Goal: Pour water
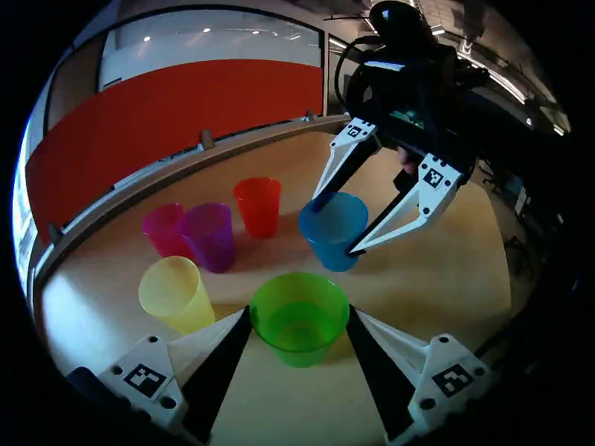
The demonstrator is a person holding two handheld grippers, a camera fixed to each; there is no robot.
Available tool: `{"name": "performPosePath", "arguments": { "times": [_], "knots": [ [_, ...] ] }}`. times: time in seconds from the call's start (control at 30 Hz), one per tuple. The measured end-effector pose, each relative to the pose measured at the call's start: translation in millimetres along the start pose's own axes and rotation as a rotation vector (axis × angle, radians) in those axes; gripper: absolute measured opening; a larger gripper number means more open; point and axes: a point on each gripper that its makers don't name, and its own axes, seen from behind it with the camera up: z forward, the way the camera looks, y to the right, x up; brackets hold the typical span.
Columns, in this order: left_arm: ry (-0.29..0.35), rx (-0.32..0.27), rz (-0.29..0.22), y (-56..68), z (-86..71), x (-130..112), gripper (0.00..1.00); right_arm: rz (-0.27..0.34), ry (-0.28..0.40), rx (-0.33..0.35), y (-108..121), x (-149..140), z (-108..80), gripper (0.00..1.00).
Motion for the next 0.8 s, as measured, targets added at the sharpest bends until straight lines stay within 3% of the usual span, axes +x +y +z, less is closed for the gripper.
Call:
{"name": "performPosePath", "arguments": {
  "times": [0.8],
  "knots": [
    [-0.001,-0.003,0.002,3.9,-3.1,-11.6,0.89,0.031,-0.011,0.009,-5.7,-17.3,5.1,0.93]
  ]
}}
